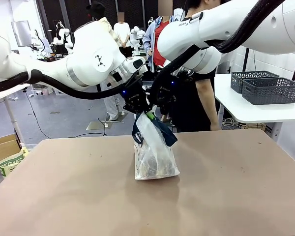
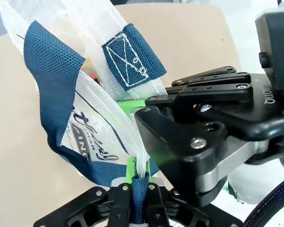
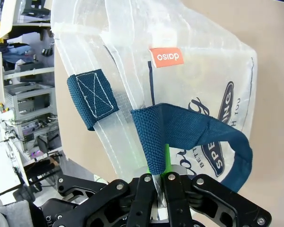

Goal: Transfer purchased items from the store into the shopping bag.
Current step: Move the Reusable shopping bag to the right side of the table.

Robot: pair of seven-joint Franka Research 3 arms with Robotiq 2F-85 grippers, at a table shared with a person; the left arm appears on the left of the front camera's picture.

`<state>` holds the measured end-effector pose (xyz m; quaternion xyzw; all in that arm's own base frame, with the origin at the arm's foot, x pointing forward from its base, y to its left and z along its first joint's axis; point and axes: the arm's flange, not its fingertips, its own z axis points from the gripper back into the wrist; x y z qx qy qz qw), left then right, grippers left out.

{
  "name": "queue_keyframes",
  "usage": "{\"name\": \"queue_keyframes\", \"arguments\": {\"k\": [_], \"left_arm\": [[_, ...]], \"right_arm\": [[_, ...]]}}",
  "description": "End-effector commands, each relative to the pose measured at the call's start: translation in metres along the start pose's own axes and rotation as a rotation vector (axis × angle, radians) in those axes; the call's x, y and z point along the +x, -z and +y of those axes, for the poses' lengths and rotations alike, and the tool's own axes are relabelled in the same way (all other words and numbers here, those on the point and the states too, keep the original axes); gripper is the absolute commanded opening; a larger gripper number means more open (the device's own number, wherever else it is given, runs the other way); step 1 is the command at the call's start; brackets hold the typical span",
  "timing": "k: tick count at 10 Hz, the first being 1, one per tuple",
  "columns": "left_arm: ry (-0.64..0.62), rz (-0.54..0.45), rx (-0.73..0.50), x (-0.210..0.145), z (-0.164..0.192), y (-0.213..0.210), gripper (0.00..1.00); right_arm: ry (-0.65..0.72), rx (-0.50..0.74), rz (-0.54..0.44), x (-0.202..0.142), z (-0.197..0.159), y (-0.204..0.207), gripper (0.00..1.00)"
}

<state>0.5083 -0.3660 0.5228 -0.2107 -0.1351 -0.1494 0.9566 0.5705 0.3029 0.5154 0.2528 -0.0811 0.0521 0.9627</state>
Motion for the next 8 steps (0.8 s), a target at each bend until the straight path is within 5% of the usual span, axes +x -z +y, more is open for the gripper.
{"name": "queue_keyframes", "arguments": {"k": [1,7,8], "left_arm": [[-0.021,0.015,0.046,-0.0052,0.0024,-0.0036,0.0],[0.007,-0.001,0.01,-0.0005,-0.0016,-0.0001,0.0],[0.007,-0.001,0.01,-0.0005,-0.0016,-0.0001,0.0]], "right_arm": [[0.0,0.007,-0.013,0.0016,-0.004,-0.0049,0.0],[0.0,0.007,-0.013,0.0016,-0.004,-0.0049,0.0],[0.001,0.0,-0.001,0.0003,-0.0005,-0.0003,0.13]]}}
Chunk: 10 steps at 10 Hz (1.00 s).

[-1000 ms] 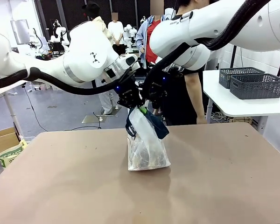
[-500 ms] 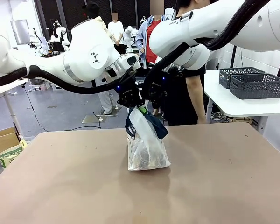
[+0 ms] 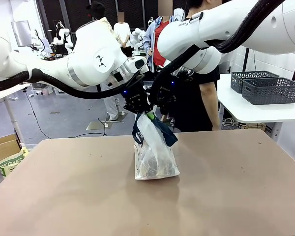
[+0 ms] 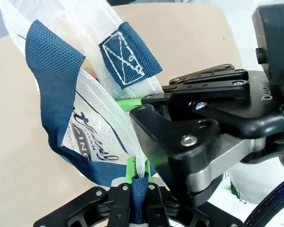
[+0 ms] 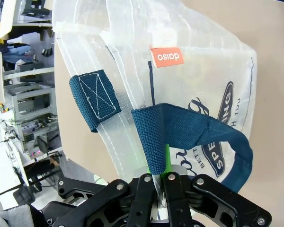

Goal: Transfer purchased items from the store into the shopping bag.
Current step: Move the Reusable shopping bag to the right side of the table.

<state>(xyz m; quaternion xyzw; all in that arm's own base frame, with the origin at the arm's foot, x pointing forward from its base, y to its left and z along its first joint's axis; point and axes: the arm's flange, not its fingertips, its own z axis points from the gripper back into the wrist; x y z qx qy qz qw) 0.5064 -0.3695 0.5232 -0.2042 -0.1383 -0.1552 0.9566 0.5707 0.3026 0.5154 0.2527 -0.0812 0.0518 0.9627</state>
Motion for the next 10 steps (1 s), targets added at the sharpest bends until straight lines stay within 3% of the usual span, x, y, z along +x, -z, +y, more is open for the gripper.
{"name": "queue_keyframes", "arguments": {"k": [1,4,5,8,10], "left_arm": [[-0.007,0.0,-0.002,0.0,0.002,-0.001,0.0],[-0.007,0.0,-0.002,0.0,0.002,-0.001,0.0],[-0.007,0.0,-0.002,0.0,0.002,-0.001,0.0],[-0.007,0.0,-0.002,0.0,0.002,-0.001,0.0],[-0.007,0.0,-0.002,0.0,0.002,-0.001,0.0]], "right_arm": [[-0.009,0.004,-0.018,-0.002,-0.005,-0.005,0.32],[-0.023,0.031,-0.053,-0.014,-0.018,-0.022,0.9],[-0.021,0.033,-0.055,-0.018,-0.023,-0.027,1.0],[-0.007,0.066,-0.106,-0.031,-0.048,-0.051,1.0],[-0.154,0.041,-0.064,-0.046,-0.066,-0.072,1.0]]}}
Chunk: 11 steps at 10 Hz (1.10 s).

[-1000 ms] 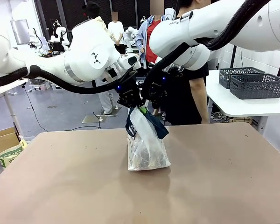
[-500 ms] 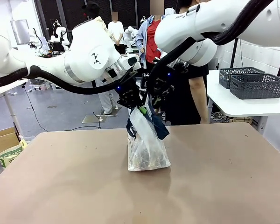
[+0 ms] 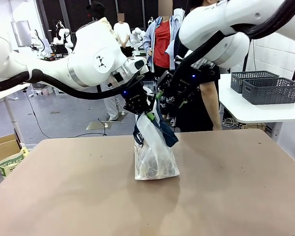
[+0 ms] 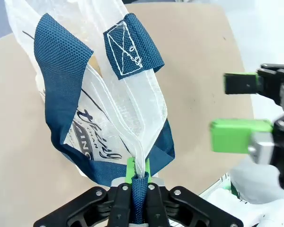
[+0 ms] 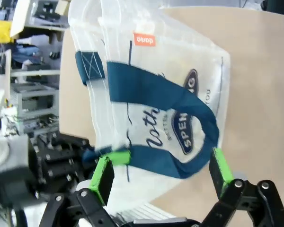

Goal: Transfer purchased items from the store into the shopping bag.
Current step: Move the Reusable shopping bag to the right side of the table.

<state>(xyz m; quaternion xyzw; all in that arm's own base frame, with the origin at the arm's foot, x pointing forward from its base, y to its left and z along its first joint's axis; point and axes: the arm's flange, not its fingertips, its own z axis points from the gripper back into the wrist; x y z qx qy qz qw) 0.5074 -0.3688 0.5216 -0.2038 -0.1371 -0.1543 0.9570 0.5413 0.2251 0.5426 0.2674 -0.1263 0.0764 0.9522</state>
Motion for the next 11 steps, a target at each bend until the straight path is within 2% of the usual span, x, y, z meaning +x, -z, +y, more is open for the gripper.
{"name": "queue_keyframes", "arguments": {"k": [1,2,3,6,7,8,9,10,11], "left_arm": [[-0.005,-0.002,-0.003,0.0,0.001,-0.002,0.0],[-0.005,-0.002,-0.003,0.0,0.001,-0.002,0.0],[-0.005,-0.002,-0.003,0.0,0.001,-0.002,0.0],[-0.005,-0.002,-0.003,0.0,0.001,-0.002,0.0],[-0.005,-0.002,-0.003,0.0,0.001,-0.002,0.0],[-0.005,-0.002,-0.003,0.0,0.001,-0.002,0.0],[-0.005,-0.002,-0.003,0.0,0.001,-0.002,0.0],[-0.005,-0.002,-0.003,0.0,0.001,-0.002,0.0],[-0.005,-0.002,-0.003,0.0,0.001,-0.002,0.0]], "right_arm": [[-0.16,-0.025,0.049,-0.022,-0.024,-0.019,1.0],[-0.388,-0.053,0.015,-0.029,-0.033,-0.034,1.0],[-0.553,-0.077,0.004,-0.035,-0.037,-0.042,1.0],[-0.775,-0.09,-0.075,-0.049,-0.055,-0.062,1.0],[-0.808,-0.026,-0.13,-0.049,-0.058,-0.066,1.0],[-0.799,0.011,-0.139,-0.043,-0.063,-0.067,1.0],[-0.792,0.005,-0.135,-0.039,-0.065,-0.068,1.0],[-0.793,-0.079,-0.101,-0.039,-0.053,-0.075,1.0],[-0.793,-0.079,-0.101,-0.039,-0.053,-0.075,1.0]]}}
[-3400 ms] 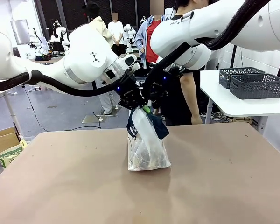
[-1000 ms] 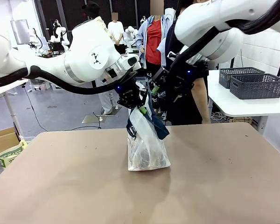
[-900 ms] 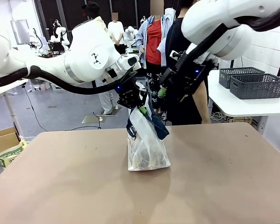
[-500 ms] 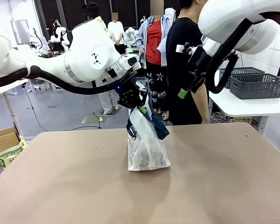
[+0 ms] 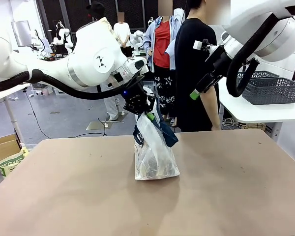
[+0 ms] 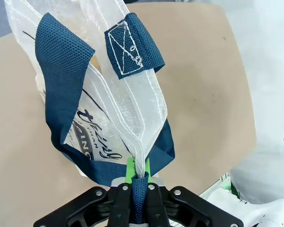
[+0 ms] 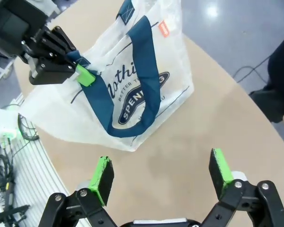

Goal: Transfer purchased items from the store into the shopping bag.
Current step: Move the Reusable shopping bag to the right side of the table.

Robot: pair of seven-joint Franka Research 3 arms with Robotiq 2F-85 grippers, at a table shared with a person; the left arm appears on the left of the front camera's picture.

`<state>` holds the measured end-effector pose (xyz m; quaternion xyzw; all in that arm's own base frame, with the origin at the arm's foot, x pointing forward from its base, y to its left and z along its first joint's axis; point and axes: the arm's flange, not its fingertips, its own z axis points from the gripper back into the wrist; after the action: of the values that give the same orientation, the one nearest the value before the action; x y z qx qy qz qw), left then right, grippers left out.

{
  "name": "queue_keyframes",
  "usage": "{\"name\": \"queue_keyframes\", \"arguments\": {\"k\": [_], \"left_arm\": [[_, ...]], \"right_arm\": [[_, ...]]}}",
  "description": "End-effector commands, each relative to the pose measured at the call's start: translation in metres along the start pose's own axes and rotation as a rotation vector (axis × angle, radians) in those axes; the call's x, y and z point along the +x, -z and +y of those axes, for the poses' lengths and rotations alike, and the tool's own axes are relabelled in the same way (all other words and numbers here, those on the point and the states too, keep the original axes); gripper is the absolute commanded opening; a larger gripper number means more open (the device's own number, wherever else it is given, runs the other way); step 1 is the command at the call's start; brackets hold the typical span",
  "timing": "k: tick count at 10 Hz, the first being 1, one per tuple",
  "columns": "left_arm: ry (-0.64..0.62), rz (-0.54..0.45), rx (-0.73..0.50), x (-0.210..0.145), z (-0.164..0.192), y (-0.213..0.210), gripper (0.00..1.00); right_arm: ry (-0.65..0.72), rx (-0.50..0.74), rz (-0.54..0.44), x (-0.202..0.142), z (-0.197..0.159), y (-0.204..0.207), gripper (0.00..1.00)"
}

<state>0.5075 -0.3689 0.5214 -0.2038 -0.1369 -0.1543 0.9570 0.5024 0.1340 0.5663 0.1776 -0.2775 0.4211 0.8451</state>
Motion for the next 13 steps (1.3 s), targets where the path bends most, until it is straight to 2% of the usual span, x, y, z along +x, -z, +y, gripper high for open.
{"name": "queue_keyframes", "arguments": {"k": [1,4,6,10,13], "left_arm": [[-0.005,-0.002,-0.003,0.0,0.001,-0.002,0.0],[0.0,0.0,0.0,0.0,0.0,0.0,0.0],[0.013,0.05,0.114,0.014,-0.019,-0.004,0.0],[0.074,0.082,0.232,0.036,-0.036,-0.041,0.0],[0.132,0.059,0.34,0.049,-0.03,-0.071,0.0]], "right_arm": [[0.003,-0.018,0.028,0.002,0.004,0.0,1.0],[0.003,-0.018,0.028,0.002,0.004,0.0,1.0],[0.003,-0.018,0.028,0.002,0.004,0.0,1.0],[0.003,-0.018,0.028,0.002,0.004,0.0,1.0],[0.003,-0.018,0.028,0.002,0.004,0.0,1.0]]}}
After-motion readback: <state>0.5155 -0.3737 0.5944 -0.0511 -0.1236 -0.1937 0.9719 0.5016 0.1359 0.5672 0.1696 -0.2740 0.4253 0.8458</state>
